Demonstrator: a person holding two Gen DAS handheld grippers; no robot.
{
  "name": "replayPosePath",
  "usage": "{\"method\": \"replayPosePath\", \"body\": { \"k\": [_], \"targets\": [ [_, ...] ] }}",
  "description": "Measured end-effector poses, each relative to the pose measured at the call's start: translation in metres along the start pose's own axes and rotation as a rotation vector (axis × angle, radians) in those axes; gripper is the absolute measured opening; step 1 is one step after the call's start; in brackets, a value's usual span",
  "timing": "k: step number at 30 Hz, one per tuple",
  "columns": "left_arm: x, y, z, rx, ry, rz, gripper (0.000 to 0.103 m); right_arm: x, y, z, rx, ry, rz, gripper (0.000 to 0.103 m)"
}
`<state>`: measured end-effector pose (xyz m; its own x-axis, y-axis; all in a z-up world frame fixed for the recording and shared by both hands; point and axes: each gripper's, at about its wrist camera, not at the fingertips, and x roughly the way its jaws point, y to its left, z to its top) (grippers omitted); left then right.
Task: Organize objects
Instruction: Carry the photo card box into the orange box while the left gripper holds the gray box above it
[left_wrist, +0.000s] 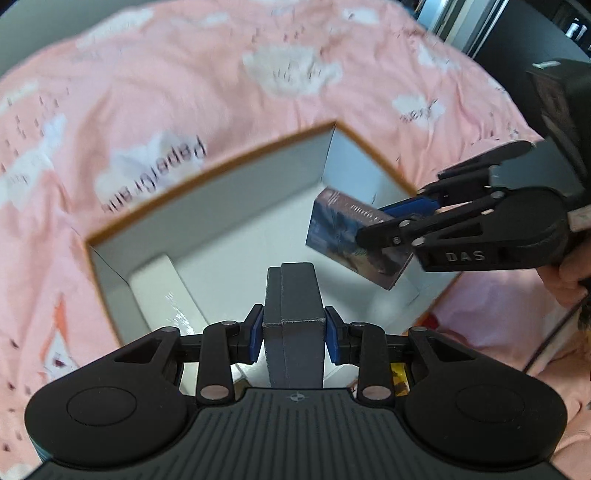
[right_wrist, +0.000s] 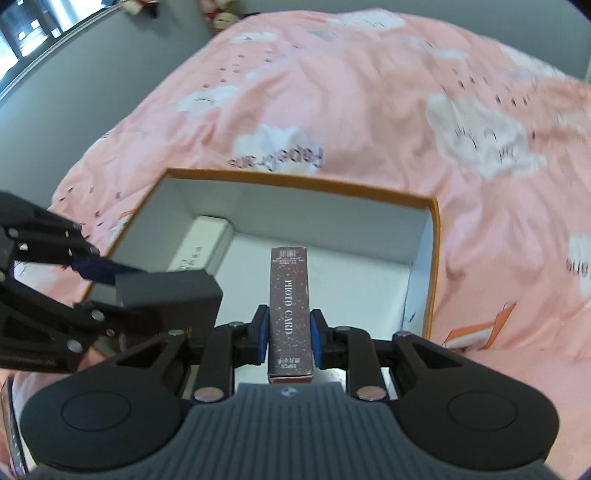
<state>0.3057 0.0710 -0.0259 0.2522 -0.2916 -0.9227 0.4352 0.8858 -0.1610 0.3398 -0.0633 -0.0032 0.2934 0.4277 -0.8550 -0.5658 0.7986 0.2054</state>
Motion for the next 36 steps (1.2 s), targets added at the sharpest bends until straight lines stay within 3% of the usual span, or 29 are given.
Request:
{"method": "replayPosePath", "body": {
  "k": [14,23,28,34,36],
  "targets": [
    [0.06,0.052,0.001,-0.173,0.17,-0.25,0.038,0.047,-0.017,-0.014,0.077,0.069,0.054,0.024],
    [0.054,0.041,0.004,-0.024,0.174,-0.078,0.052,0.058,-0.018,-0.017,0.102,0.1,0.068,0.024],
    [0.059,0.022,0.004,0.168,0.222,0.132,0.054,0.062,-0.018,-0.02,0.102,0.114,0.068,0.024],
    [0.057,0.017,0.012,0.157,0.142,0.113,0.053,0.062,-0.021,-0.019,0.146,0.103,0.084,0.024],
    [0.064,0.016,0.016,0.124,0.132,0.114,0.043,0.062,-0.019,-0.017,0.154,0.094,0.089,0.024]
  ]
}}
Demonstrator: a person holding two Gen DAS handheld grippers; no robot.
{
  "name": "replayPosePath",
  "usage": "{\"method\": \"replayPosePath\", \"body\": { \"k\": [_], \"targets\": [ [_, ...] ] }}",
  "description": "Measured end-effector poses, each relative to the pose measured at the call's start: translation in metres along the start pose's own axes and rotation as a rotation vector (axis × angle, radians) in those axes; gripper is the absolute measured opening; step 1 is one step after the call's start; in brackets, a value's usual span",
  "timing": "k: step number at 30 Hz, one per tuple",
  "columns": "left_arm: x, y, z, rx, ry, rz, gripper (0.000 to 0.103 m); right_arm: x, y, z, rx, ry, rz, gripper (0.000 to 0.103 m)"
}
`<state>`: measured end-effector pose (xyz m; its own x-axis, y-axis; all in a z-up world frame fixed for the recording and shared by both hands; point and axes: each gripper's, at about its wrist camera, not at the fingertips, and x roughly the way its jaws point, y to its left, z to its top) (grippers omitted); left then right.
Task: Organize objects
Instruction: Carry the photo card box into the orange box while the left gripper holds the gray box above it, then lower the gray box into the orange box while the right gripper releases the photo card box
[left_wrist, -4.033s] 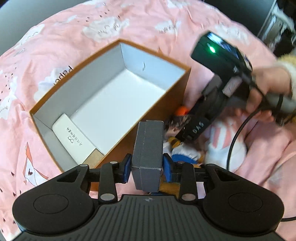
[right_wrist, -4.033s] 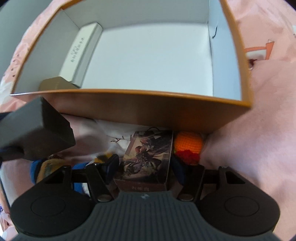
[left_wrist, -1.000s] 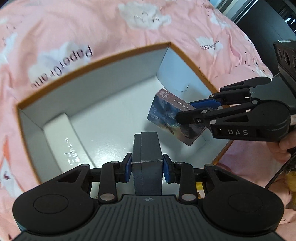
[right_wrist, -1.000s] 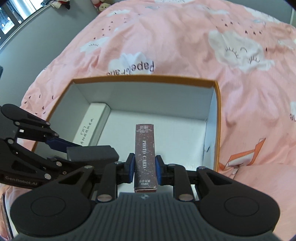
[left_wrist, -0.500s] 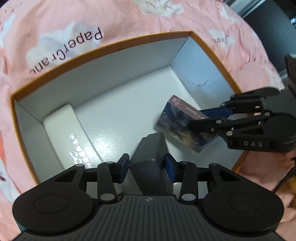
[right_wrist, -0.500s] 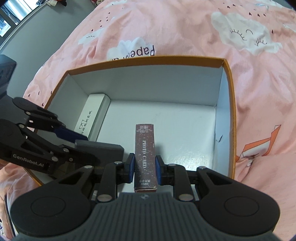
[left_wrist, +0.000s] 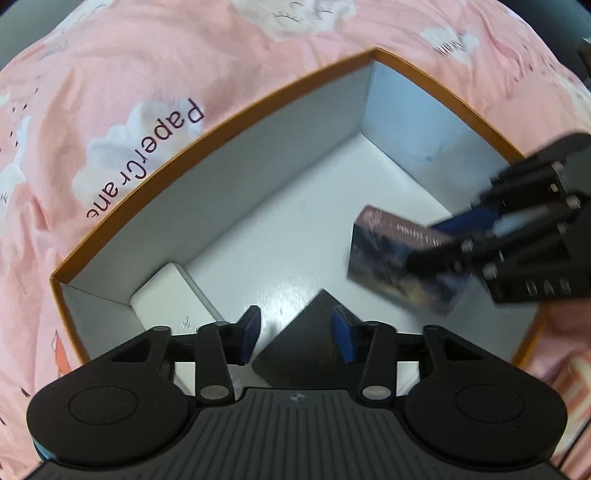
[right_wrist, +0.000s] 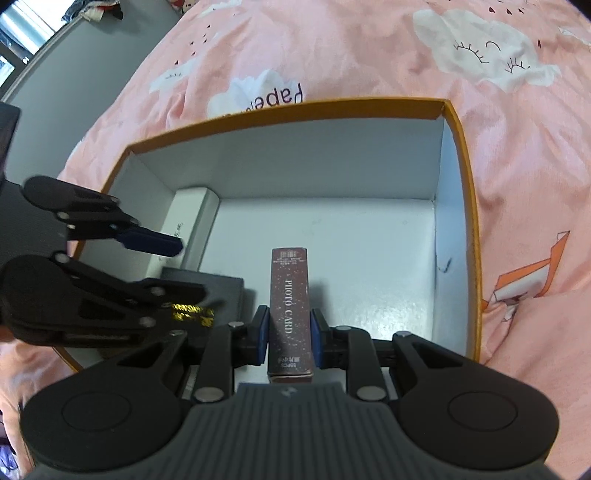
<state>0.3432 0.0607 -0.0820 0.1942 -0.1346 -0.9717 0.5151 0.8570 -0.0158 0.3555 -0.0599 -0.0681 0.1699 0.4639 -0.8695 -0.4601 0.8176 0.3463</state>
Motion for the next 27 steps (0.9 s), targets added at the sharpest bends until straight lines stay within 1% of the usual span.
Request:
{"method": "replayPosePath", "body": {
  "k": [1,4,6,9,11,14,16,19,20,22,23,25,27],
  "targets": [
    [0.006,-0.002,0.004,-0.009,0.009,-0.004,0.039,0.001,0.001,0.001,0.0,0.0,0.0,0.024],
    [0.016,-0.001,0.003,-0.015,0.04,-0.011,0.03,0.004,0.002,0.001,0.006,0.016,-0.004,0.024],
    [0.021,-0.001,0.001,-0.013,0.041,-0.019,0.026,0.006,0.001,0.0,0.01,0.033,-0.009,0.024],
    [0.021,0.002,0.003,-0.025,0.033,-0.037,0.025,0.008,-0.003,0.0,0.037,0.044,0.004,0.024],
    [0.02,0.005,0.005,-0.037,0.011,-0.037,0.025,0.008,-0.003,0.002,0.041,0.04,0.002,0.024],
    [0.024,0.01,0.012,-0.079,-0.004,-0.037,0.026,0.011,0.0,0.003,0.047,0.038,0.013,0.024],
    [0.027,0.013,0.015,-0.106,-0.007,-0.062,0.026,0.015,-0.001,0.003,0.067,0.053,0.035,0.024],
    [0.03,0.016,0.015,-0.132,0.016,-0.121,0.026,0.022,-0.002,0.002,0.069,0.096,0.048,0.026],
    [0.03,0.015,0.014,-0.128,0.018,-0.12,0.027,0.022,-0.002,0.001,0.066,0.102,0.047,0.026],
    [0.03,0.017,0.012,-0.134,0.032,-0.143,0.027,0.022,-0.002,0.0,0.051,0.116,0.03,0.027],
    [0.029,0.015,0.006,-0.146,0.043,-0.159,0.027,0.022,-0.001,0.0,0.042,0.121,0.02,0.027],
    [0.029,0.015,0.001,-0.162,0.053,-0.186,0.027,0.022,-0.001,-0.001,0.021,0.129,-0.009,0.031],
    [0.029,0.015,-0.004,-0.173,0.058,-0.223,0.027,0.022,0.001,-0.001,-0.015,0.133,-0.032,0.032]
  ]
}}
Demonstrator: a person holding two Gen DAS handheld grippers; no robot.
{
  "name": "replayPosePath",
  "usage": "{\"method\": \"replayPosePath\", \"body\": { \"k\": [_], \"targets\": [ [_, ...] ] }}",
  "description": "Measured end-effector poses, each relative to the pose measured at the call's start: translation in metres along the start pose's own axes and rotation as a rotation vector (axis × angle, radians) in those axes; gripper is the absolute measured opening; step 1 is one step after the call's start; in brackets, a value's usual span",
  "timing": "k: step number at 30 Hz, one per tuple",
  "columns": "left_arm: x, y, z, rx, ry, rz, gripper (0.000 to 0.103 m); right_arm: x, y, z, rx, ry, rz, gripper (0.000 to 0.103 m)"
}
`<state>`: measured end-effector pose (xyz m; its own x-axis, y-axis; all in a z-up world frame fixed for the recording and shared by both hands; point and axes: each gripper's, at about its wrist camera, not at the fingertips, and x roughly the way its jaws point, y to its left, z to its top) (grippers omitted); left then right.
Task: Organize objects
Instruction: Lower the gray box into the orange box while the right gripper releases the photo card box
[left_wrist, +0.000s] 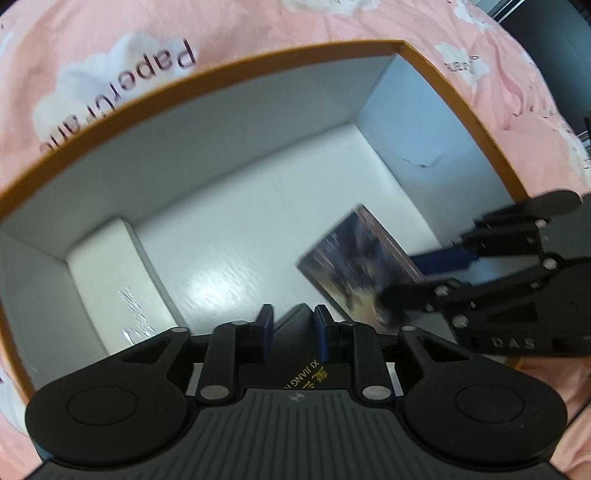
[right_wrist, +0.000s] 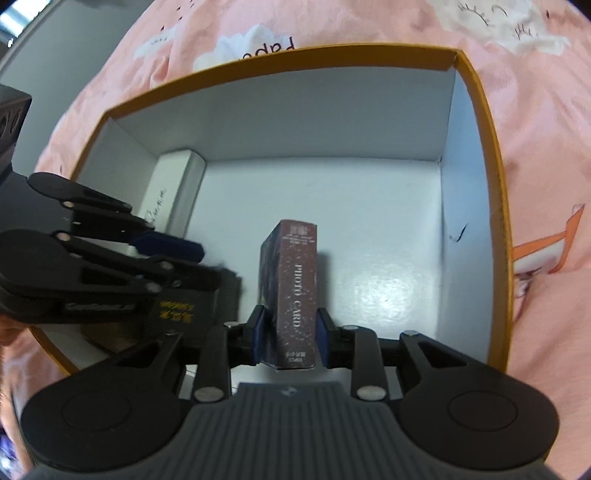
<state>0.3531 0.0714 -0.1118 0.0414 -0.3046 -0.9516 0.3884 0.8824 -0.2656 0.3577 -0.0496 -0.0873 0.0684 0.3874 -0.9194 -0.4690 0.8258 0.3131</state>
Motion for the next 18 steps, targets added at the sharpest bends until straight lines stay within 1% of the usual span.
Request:
{"method": "replayPosePath", "body": {
  "k": [2,4,5,7,10,12,14,16,17,18],
  "targets": [
    [0.0,-0.001,-0.004,-0.002,-0.004,-0.017,0.028,0.001,0.005,-0.001,-0.043,0.004,-0.038,0.038],
    [-0.002,-0.002,-0.006,0.003,-0.009,-0.008,0.028,0.003,0.011,-0.001,-0.102,0.012,-0.088,0.049],
    [-0.002,-0.003,-0.006,0.005,-0.01,-0.007,0.028,0.005,0.014,-0.002,-0.133,0.017,-0.113,0.052],
    [-0.003,-0.005,-0.007,0.013,-0.007,-0.001,0.028,0.008,0.02,-0.001,-0.189,0.028,-0.157,0.062],
    [-0.003,-0.006,-0.008,0.018,-0.012,0.008,0.028,0.011,0.025,0.004,-0.237,0.038,-0.194,0.069],
    [-0.005,-0.008,-0.012,0.025,-0.018,0.015,0.028,0.016,0.023,0.01,-0.224,0.055,-0.193,0.069],
    [-0.002,-0.014,-0.011,0.05,-0.022,0.028,0.028,0.021,0.016,0.016,-0.172,0.089,-0.175,0.068],
    [-0.003,-0.015,-0.012,0.068,-0.021,0.037,0.028,0.027,0.005,0.02,-0.087,0.145,-0.121,0.059],
    [-0.003,-0.015,-0.011,0.073,-0.02,0.038,0.028,0.028,-0.001,0.02,-0.053,0.151,-0.098,0.059],
    [-0.002,-0.016,-0.008,0.075,-0.02,0.038,0.028,0.028,-0.003,0.02,-0.051,0.15,-0.084,0.059]
  ]
}}
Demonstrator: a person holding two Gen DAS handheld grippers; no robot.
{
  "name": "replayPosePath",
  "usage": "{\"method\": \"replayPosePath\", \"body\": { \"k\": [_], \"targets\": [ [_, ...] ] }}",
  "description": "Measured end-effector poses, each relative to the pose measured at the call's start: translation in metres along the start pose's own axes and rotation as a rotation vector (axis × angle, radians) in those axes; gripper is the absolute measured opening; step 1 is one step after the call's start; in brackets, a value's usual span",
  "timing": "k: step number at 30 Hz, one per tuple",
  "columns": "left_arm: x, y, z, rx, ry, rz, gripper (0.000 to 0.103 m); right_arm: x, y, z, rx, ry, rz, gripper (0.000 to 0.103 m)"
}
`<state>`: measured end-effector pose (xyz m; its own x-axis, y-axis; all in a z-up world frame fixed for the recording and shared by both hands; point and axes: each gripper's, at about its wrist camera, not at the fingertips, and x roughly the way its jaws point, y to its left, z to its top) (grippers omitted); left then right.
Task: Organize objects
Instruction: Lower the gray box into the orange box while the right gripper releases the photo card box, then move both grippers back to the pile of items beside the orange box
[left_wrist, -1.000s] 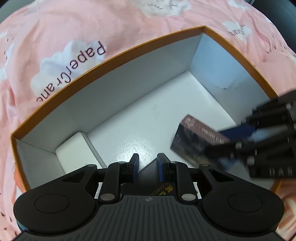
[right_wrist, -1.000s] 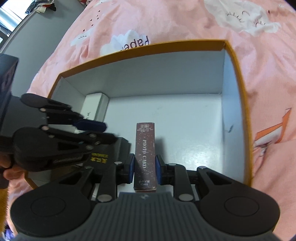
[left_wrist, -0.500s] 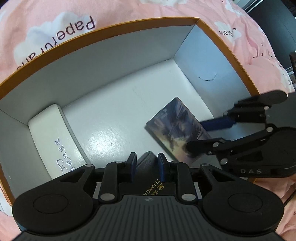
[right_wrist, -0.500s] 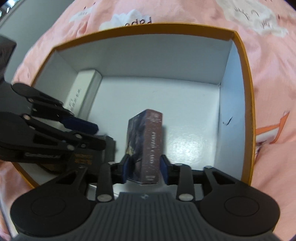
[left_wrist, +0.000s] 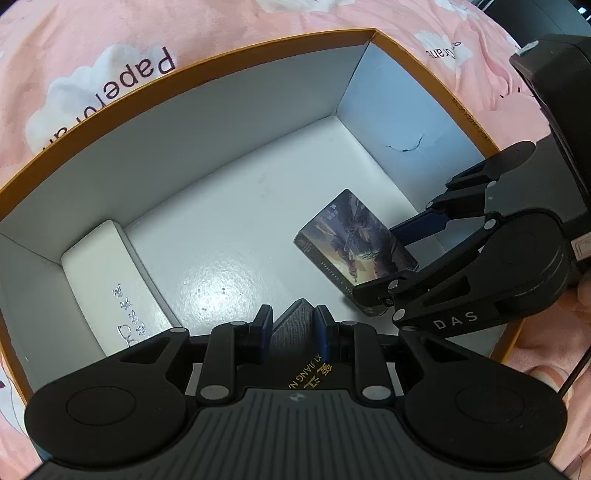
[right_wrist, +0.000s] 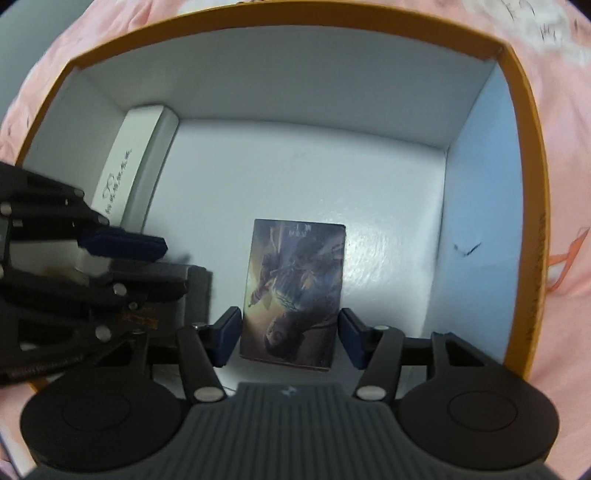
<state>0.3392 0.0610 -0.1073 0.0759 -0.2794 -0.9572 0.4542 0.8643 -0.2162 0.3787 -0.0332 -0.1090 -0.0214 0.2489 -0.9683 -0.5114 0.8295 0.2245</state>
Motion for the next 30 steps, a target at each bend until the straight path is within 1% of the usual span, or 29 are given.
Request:
{"method": "replayPosePath", "body": {
  "k": [3,7,8,10,11,12,14,15,18,21,22,26,27,30],
  "targets": [
    [-0.001,0.001,0.003,-0.007,-0.01,0.001,0.028,0.0,0.003,-0.003,-0.054,0.008,0.022,0.059],
    [-0.006,0.006,0.004,-0.029,-0.032,0.004,0.028,0.002,0.011,-0.005,-0.123,0.039,0.037,0.059],
    [-0.007,0.007,0.004,-0.033,-0.033,0.006,0.028,0.002,0.011,-0.004,-0.121,0.049,0.049,0.057],
    [-0.009,0.009,0.005,-0.039,-0.032,0.007,0.028,0.004,0.009,-0.003,-0.081,0.081,0.109,0.046],
    [-0.009,0.009,0.005,-0.041,-0.031,0.007,0.028,0.006,0.008,-0.004,-0.056,0.103,0.148,0.046],
    [-0.007,0.009,0.005,-0.044,-0.032,0.007,0.028,0.007,0.009,-0.005,-0.054,0.113,0.155,0.047],
    [-0.006,0.01,0.006,-0.053,-0.032,0.008,0.028,0.007,0.014,-0.008,-0.1,0.107,0.139,0.048],
    [-0.005,0.011,0.007,-0.059,-0.027,0.01,0.027,0.007,0.014,-0.009,-0.103,0.108,0.14,0.048],
    [0.001,0.013,0.006,-0.071,-0.002,0.005,0.023,0.006,0.009,-0.01,-0.087,0.111,0.152,0.047],
    [0.002,0.013,0.006,-0.082,0.006,-0.013,0.019,0.006,0.005,-0.011,-0.078,0.112,0.16,0.046],
    [0.003,0.013,0.006,-0.09,0.021,-0.032,0.019,0.006,0.004,-0.013,-0.075,0.108,0.162,0.046],
    [0.004,0.011,0.006,-0.091,0.025,-0.019,0.019,0.005,0.003,-0.018,-0.075,0.099,0.163,0.045],
    [0.004,0.012,0.007,-0.095,0.027,-0.017,0.019,0.006,0.011,-0.018,-0.079,0.099,0.161,0.044],
    [0.004,0.012,0.008,-0.103,0.024,-0.011,0.019,0.006,0.012,-0.018,-0.074,0.1,0.161,0.044]
  ]
}}
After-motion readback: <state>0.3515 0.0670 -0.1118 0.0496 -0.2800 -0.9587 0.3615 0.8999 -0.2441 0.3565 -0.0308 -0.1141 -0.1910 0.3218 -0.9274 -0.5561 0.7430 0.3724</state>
